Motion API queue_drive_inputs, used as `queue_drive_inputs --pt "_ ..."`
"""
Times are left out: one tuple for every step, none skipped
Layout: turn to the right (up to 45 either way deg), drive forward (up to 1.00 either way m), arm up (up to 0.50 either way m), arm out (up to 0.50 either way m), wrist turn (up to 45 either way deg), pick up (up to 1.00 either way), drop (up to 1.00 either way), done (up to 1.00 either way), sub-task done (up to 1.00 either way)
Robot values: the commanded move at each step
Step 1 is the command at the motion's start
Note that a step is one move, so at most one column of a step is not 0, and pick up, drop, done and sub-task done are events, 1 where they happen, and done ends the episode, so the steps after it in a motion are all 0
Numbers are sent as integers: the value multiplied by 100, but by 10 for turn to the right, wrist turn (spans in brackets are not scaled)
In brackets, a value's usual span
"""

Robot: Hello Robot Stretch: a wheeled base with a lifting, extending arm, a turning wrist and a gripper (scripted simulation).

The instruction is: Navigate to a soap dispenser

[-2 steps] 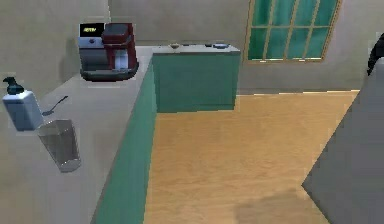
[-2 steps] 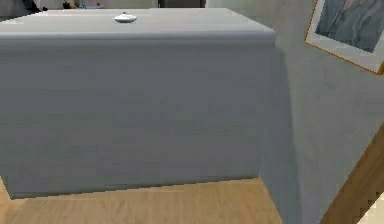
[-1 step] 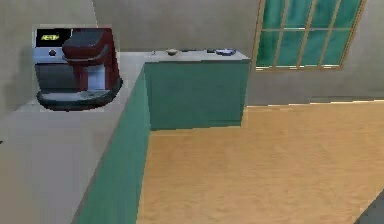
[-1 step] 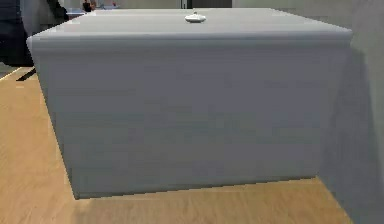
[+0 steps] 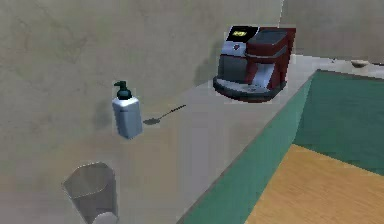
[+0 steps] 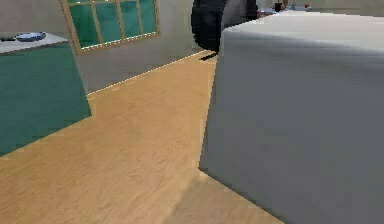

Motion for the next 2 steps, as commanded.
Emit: queue_drive_inputs --pt "-180 0 0 0 0 0 0 0 0" --pt "0 0 0 0 0 0 0 100 0"
